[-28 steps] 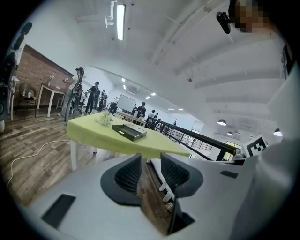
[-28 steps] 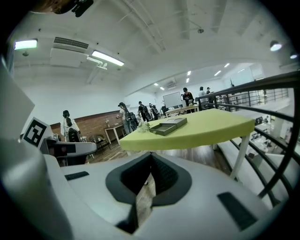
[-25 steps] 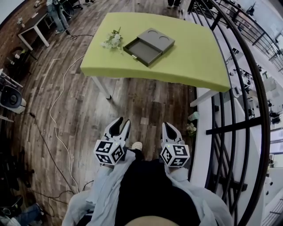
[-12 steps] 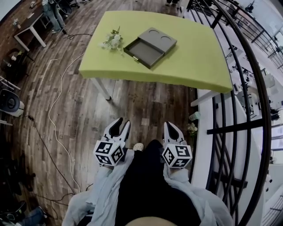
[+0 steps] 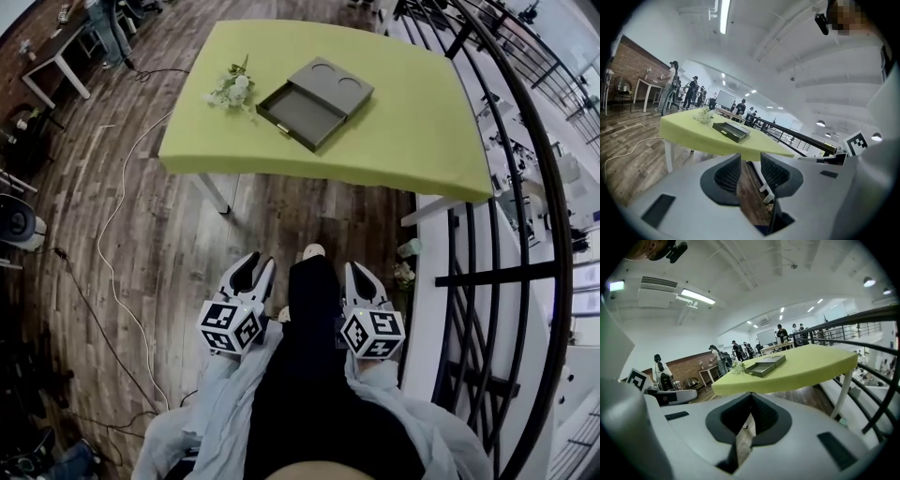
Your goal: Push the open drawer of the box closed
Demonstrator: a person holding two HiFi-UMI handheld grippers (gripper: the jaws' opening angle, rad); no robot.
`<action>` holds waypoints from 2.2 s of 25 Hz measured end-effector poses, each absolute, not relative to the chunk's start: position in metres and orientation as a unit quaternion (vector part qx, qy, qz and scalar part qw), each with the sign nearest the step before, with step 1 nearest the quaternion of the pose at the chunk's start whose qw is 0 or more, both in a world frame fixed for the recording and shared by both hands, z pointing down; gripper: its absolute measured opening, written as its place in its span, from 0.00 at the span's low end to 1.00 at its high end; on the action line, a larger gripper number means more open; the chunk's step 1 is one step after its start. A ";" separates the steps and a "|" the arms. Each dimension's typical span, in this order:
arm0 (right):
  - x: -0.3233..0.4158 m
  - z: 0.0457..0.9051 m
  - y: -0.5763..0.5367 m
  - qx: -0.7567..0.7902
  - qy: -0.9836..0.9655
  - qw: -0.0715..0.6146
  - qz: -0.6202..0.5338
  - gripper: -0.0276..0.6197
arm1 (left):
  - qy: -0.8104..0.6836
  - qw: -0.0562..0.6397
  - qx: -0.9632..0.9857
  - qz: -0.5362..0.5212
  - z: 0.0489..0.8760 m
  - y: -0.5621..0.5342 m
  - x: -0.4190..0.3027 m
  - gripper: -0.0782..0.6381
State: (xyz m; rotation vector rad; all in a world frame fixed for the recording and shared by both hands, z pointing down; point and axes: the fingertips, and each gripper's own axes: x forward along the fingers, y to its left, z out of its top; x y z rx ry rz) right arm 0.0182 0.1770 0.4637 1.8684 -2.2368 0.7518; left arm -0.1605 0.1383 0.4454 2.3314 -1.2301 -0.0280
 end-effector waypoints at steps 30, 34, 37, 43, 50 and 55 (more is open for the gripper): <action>0.084 0.456 -0.079 0.577 -0.774 0.059 0.253 0.05 | -0.499 0.257 0.827 0.003 0.444 -0.096 -0.102 0.30; 0.093 0.457 -0.106 0.574 -0.778 0.051 0.249 0.05 | -0.507 0.255 0.823 0.006 0.450 -0.118 -0.094 0.30; 0.096 0.458 -0.124 0.565 -0.786 0.049 0.246 0.05 | -0.522 0.254 0.814 0.002 0.453 -0.132 -0.093 0.30; 0.101 0.460 -0.156 0.552 -0.797 0.052 0.238 0.05 | -0.539 0.260 0.801 -0.015 0.458 -0.160 -0.094 0.30; 0.102 0.464 -0.172 0.540 -0.805 0.056 0.241 0.05 | -0.556 0.297 0.775 -0.051 0.466 -0.178 -0.101 0.30; 0.099 0.470 -0.173 0.535 -0.805 0.062 0.247 0.05 | -0.548 0.355 0.752 -0.086 0.481 -0.189 -0.108 0.30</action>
